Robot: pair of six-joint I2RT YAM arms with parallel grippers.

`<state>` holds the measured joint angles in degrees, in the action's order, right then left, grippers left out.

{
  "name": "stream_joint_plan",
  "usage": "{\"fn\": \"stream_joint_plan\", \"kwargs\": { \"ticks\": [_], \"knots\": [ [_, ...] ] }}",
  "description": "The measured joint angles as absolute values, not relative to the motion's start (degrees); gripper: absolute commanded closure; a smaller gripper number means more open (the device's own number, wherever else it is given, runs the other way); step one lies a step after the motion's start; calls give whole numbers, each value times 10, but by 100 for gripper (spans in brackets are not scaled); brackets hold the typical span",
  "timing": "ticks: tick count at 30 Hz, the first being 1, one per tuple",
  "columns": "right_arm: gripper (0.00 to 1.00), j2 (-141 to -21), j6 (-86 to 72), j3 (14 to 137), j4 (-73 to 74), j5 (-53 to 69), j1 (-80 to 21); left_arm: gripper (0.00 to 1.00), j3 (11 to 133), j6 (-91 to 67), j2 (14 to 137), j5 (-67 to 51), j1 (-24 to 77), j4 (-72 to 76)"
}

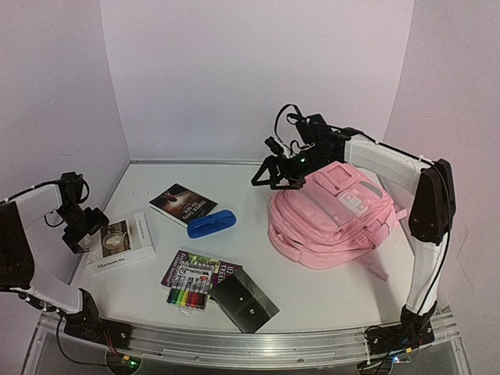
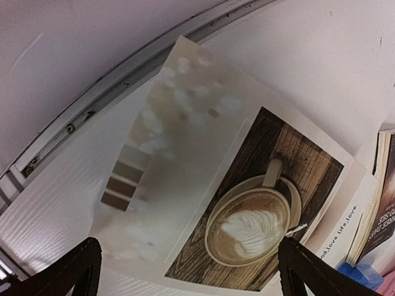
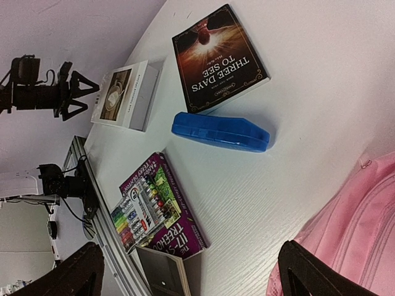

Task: Pack the student bag
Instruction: Pick up the book from the center of the board.

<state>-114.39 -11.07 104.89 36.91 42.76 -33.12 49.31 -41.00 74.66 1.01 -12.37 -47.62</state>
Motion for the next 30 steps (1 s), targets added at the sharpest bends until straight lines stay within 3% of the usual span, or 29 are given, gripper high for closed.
{"fn": "stream_joint_plan", "kwargs": {
  "ticks": [8, 24, 30],
  "knots": [
    [2, -1141, -107, 1049, 369, 429, -330, 1, 481, -337, 789, -44, -170, -425],
    [2, -1122, -105, 1021, 370, 429, -316, 1, 483, -343, 820, 7, -186, -425],
    [2, -1112, -105, 1018, 370, 431, -309, 5, 478, -342, 847, -28, -186, -392]
  ]
}}
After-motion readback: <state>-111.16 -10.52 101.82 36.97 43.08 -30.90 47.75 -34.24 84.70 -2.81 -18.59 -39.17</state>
